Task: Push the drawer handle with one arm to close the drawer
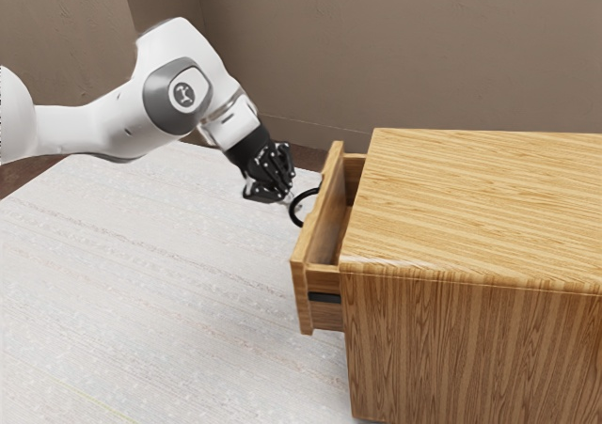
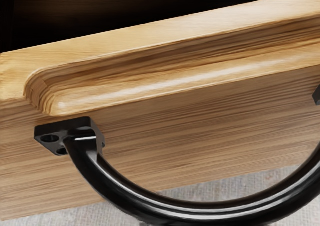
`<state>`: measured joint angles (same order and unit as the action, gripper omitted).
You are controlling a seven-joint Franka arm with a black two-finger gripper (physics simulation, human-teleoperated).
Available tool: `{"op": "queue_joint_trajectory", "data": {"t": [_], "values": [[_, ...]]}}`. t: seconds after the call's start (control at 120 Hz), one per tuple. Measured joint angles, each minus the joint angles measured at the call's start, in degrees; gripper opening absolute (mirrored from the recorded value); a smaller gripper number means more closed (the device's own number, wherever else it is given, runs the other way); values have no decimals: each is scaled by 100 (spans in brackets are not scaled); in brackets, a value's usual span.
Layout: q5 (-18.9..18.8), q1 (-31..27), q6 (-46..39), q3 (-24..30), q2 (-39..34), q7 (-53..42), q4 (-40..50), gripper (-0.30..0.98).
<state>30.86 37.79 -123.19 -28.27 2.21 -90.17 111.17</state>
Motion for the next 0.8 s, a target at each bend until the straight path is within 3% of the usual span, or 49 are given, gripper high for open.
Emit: {"op": "queue_joint_trajectory", "data": {"t": [0.267,0.45,0.575,0.633,0.733,0.8], "values": [[191,377,22,29,356,3,-359,-10],[282,247,15,196,456,4,-542,-10],[261,554,38,-197,-60,31,133,-10],[-201,634,112,-433,-715,178,530,-10],[-1697,183,734,-765,-1668,982,248,12],[-2654,545,1353,-970,-2157,1718,-410,26]]}}
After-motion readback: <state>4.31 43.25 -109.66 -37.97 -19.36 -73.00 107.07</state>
